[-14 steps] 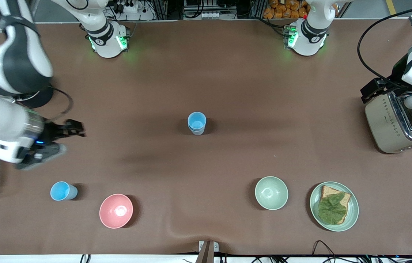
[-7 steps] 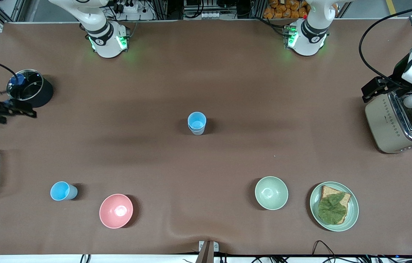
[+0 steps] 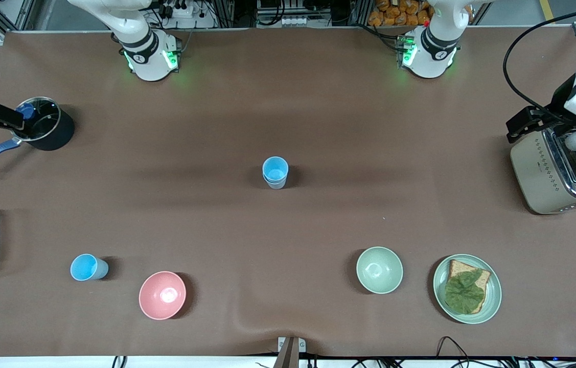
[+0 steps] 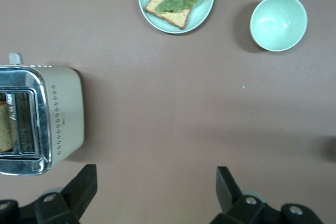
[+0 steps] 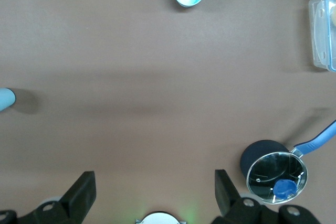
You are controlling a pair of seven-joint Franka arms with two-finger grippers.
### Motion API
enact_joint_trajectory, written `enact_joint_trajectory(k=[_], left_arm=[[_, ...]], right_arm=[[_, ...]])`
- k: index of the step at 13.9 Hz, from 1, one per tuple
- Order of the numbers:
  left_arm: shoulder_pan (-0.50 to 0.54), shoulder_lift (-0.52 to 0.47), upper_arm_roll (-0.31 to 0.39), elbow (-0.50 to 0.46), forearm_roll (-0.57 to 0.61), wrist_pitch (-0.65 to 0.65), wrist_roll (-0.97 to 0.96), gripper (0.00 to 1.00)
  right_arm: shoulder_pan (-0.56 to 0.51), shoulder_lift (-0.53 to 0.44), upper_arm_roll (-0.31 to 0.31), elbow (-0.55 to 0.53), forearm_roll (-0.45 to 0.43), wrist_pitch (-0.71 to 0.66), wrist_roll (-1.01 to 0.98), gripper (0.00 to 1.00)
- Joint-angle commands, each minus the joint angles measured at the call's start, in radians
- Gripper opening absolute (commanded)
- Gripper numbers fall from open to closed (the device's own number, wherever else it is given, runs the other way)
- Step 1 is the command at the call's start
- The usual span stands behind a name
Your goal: Stack blue cups with both arms
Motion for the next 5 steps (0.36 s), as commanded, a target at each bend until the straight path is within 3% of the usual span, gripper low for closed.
enact_joint_trajectory(k=[1,5], left_arm=[[0.027,-0.01,-0.003,0.011,-0.038,-0.024,0.043,1.0],[0.027,-0.011,-0.002,0.01,-0.036,-0.058,0.118,1.0]], right_arm=[[0.022,-0.071,-0.018,-0.097,0.018,0.042,0.026,1.0],[0.018,-0.085,-0.025,-0.125,0.017,0.051,0.026,1.0]])
